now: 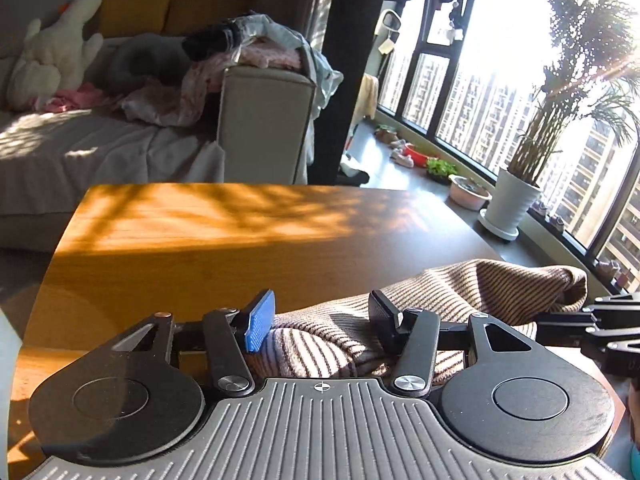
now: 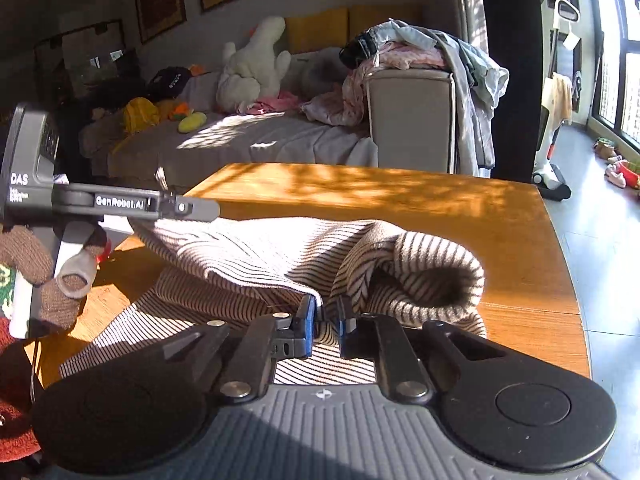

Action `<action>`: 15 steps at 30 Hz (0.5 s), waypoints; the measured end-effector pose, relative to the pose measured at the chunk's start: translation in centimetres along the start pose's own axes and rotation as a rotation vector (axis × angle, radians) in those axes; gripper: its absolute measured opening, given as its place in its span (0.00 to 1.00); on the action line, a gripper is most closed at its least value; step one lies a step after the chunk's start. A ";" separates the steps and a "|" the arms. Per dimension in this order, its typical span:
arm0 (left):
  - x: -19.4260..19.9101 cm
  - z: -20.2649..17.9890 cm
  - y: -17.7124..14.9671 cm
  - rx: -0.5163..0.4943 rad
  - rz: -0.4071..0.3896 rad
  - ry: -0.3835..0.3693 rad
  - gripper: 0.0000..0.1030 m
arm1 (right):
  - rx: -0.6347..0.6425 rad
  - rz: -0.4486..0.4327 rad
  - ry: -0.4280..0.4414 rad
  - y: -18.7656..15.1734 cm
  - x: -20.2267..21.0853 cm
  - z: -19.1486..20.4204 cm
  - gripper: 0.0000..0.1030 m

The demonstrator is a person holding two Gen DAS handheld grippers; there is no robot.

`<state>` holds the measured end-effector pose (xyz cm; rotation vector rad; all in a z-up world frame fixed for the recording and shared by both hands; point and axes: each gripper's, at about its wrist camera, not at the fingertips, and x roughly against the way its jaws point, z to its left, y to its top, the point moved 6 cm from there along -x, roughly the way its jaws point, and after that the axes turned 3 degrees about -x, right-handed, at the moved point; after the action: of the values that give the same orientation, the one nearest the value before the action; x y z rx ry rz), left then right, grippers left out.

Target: Fold clothes

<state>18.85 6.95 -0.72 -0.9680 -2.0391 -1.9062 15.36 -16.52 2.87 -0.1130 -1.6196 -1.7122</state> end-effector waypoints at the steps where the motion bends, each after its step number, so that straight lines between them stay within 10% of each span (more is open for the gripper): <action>1: 0.1 -0.2 -0.5 -0.012 0.007 -0.004 0.55 | -0.012 -0.025 -0.004 0.5 0.4 -0.2 0.14; 7: 0.5 -0.2 -2.8 -0.034 0.053 -0.039 0.57 | 0.013 -0.002 -0.105 0.2 -1.7 -0.5 0.50; 15: -0.2 1.9 -4.1 0.045 0.091 -0.039 0.72 | 0.114 0.042 -0.226 -2.3 -5.1 -0.6 0.52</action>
<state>17.19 8.82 -4.46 -1.0764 -2.0128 -1.8022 17.88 -14.96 -1.92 -0.2915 -1.8618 -1.6182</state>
